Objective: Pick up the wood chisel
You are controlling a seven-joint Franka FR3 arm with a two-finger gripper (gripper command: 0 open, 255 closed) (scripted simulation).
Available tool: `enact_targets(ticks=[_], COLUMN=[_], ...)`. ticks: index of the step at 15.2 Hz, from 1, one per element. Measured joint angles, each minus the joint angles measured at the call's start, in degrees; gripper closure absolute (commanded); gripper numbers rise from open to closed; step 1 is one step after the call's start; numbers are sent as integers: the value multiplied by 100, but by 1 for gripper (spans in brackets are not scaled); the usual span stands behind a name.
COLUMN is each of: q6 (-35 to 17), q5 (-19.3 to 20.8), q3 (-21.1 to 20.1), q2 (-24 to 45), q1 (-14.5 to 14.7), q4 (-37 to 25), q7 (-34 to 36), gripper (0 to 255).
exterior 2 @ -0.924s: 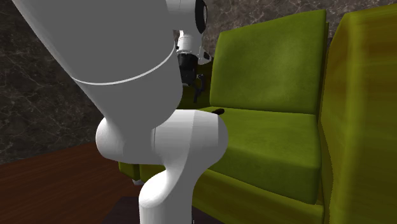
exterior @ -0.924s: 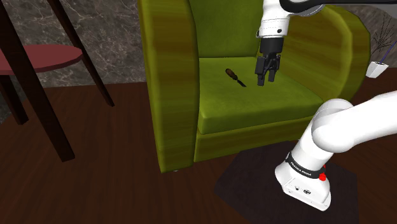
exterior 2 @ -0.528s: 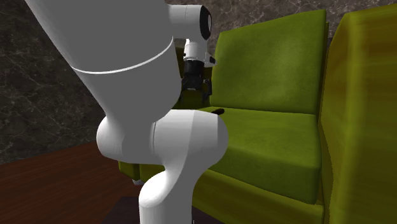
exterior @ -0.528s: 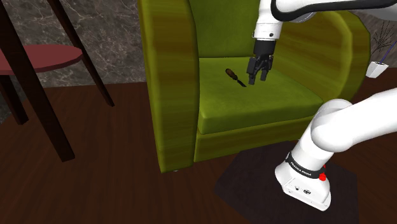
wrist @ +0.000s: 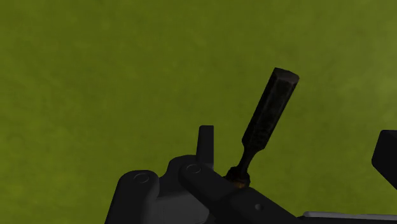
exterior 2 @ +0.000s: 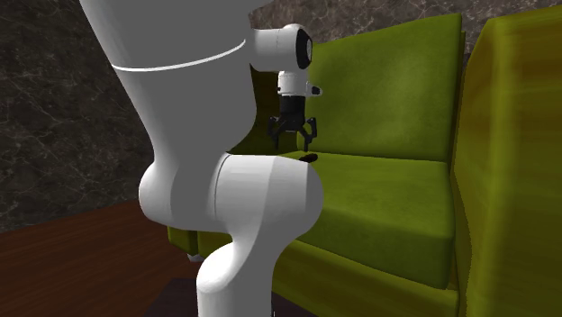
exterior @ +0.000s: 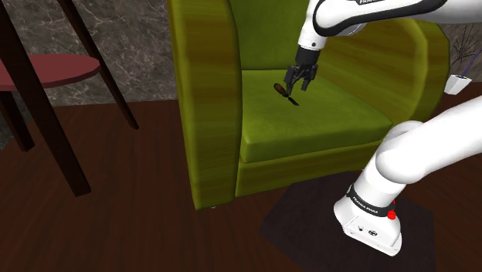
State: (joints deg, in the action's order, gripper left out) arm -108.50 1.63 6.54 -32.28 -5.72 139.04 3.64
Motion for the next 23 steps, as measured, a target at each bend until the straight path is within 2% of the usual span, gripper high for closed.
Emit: enact_targets(ticks=[4,12,13,23], q6=[-811,-1533,-1568,-1612], q5=[108,135,136,141], q3=[127,173,173,178], q2=[532,743,750,744], q1=[-123,-152,-151,-155], q4=[-242,139,167,182], q7=[25,40,41,43], gripper=[0,0,255,255])
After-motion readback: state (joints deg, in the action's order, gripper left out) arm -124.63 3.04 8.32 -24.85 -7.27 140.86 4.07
